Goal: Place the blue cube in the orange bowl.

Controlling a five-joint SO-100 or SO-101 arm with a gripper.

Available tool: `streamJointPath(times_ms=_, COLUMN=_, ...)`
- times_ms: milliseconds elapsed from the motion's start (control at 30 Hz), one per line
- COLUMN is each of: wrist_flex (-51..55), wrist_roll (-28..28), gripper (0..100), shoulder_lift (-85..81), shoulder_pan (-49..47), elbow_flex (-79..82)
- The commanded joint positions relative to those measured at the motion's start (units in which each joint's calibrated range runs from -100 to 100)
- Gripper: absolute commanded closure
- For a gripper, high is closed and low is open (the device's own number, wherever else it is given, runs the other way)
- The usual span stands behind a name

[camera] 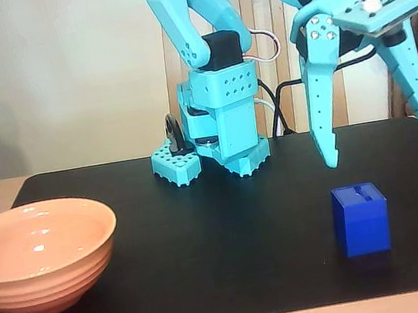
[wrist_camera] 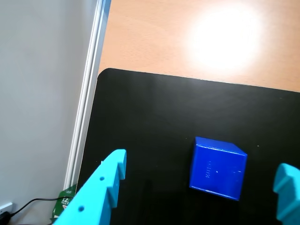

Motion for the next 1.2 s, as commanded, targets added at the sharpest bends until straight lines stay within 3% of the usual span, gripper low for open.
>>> streamJointPath(times_ms=0, wrist_flex=-2.1, wrist_roll=-0.9, gripper=65, shoulder_lift=-0.2, shoulder_pan=1.8, elbow_flex=0.7)
streamJointPath(times_ms=400, wrist_flex=-1.5, wrist_roll=-0.6, gripper=65, shoulder_lift=-3.6, shoulder_pan=7.5, elbow_flex=6.8)
streamJointPath(times_ms=1167, wrist_flex=-2.1, wrist_roll=-0.7, gripper=65, shoulder_lift=5.8, shoulder_pan=5.6, elbow_flex=7.8)
